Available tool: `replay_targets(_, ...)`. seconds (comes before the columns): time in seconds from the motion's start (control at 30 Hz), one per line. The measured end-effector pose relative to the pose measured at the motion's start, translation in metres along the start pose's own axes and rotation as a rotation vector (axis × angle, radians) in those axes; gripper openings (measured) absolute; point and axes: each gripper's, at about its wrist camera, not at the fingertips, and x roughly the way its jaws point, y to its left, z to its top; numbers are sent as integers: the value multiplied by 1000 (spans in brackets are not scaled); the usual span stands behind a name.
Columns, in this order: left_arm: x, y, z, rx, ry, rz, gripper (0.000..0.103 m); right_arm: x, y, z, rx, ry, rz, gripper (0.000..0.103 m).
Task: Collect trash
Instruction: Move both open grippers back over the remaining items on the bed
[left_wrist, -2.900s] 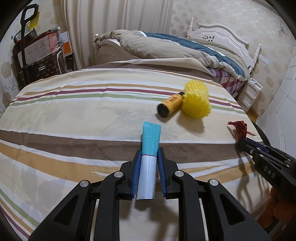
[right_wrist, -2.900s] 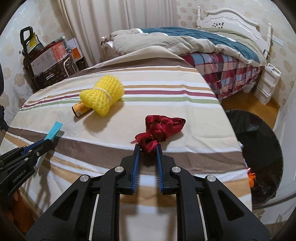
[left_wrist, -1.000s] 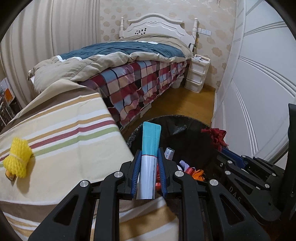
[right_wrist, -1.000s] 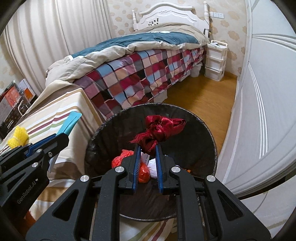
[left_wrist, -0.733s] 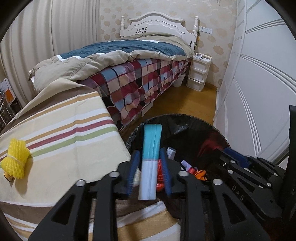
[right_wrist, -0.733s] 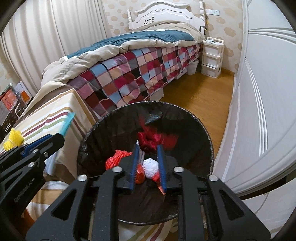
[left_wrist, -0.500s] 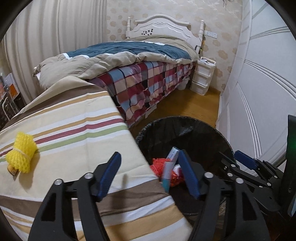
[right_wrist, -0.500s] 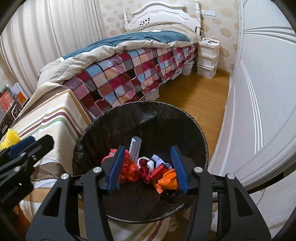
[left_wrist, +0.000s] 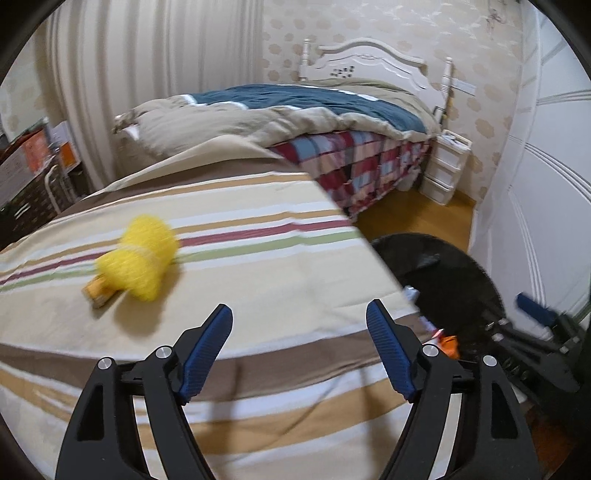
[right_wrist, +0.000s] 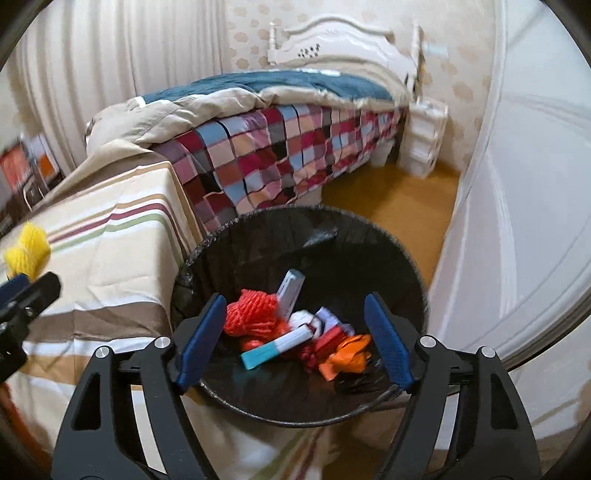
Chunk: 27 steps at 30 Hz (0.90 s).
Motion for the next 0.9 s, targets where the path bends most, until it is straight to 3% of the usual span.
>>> replay_targets(0.1, -6, 20, -6, -25, 4, 31, 75, -9, 8, 2, -36, -19, -19, 76)
replay_targets(0.23, -15, 41, -11, -54, 2, 66, 75, -18, 16, 6, -14, -26, 36, 77)
replay_targets(0.9, -33, 134, -29, -163, 9, 217, 75, -31, 124, -1, -178, -6, 197, 77)
